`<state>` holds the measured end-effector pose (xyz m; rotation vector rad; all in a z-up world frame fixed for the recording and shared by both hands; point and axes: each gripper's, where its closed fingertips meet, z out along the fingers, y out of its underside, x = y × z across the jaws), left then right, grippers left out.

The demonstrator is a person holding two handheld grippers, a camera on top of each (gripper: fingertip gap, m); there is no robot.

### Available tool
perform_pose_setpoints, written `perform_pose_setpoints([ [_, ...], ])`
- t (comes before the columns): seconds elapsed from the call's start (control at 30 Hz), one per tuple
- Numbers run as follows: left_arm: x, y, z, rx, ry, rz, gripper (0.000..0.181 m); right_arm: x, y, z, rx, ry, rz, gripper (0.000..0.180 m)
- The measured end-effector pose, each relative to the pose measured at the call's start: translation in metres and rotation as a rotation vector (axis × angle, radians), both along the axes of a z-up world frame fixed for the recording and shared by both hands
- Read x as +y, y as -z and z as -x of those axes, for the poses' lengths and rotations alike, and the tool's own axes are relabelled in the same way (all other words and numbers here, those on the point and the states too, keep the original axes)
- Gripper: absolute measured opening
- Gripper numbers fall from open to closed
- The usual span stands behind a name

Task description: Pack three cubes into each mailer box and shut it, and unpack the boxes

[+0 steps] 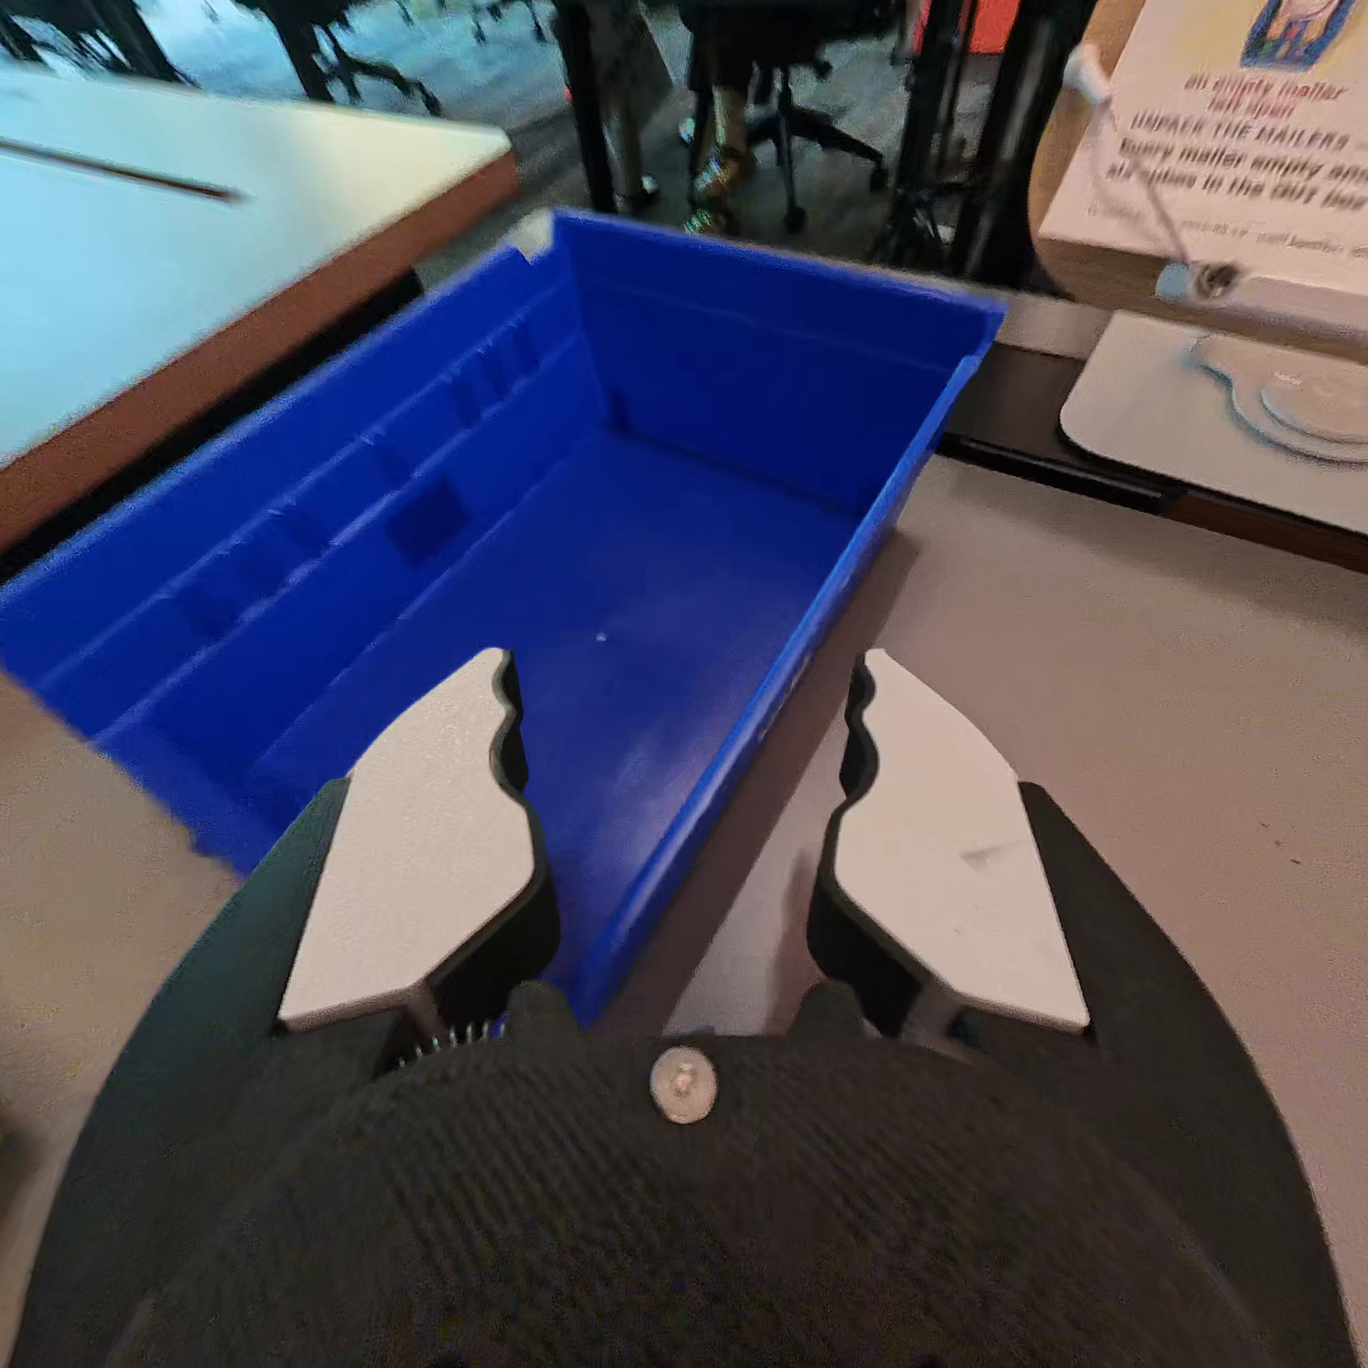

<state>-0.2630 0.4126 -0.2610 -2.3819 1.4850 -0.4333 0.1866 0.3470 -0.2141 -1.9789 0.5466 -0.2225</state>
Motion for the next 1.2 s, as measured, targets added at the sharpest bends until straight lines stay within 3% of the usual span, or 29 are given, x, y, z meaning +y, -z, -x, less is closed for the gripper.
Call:
perform_pose_setpoints([
  [0.1, 0.011, 0.001, 0.011, -0.043, -0.055, 0.009, 0.012, 0.016, 0.031, 0.000, 0.047, -0.014, 0.116, 0.078],
  [0.23, 0.018, 0.003, 0.023, -0.078, -0.092, 0.025, 0.012, 0.018, 0.044, -0.010, 0.077, -0.030, 0.112, 0.064],
  [0.3, 0.020, 0.003, 0.025, -0.086, -0.094, 0.028, 0.012, 0.008, 0.043, -0.022, 0.124, 0.003, 0.127, 0.041],
  [0.43, 0.026, 0.002, 0.022, -0.088, -0.091, 0.009, 0.012, -0.020, 0.034, -0.040, 0.200, -0.074, 0.108, 0.018],
  [0.53, 0.031, 0.000, 0.010, -0.091, -0.086, 0.010, 0.012, -0.054, 0.025, -0.055, 0.121, -0.150, 0.132, 0.007],
  [0.67, 0.040, -0.002, -0.022, -0.113, -0.077, 0.035, 0.012, -0.118, 0.013, -0.079, 0.091, -0.188, 0.142, 0.008],
  [0.83, 0.056, -0.005, -0.080, -0.145, -0.045, 0.053, 0.013, -0.232, 0.000, -0.141, 0.109, -0.109, 0.086, 0.008],
  [1.2, 0.089, -0.007, -0.243, -0.110, 0.025, 0.069, 0.013, -0.508, 0.004, -0.300, 0.129, 0.453, 0.008, 0.011],
])
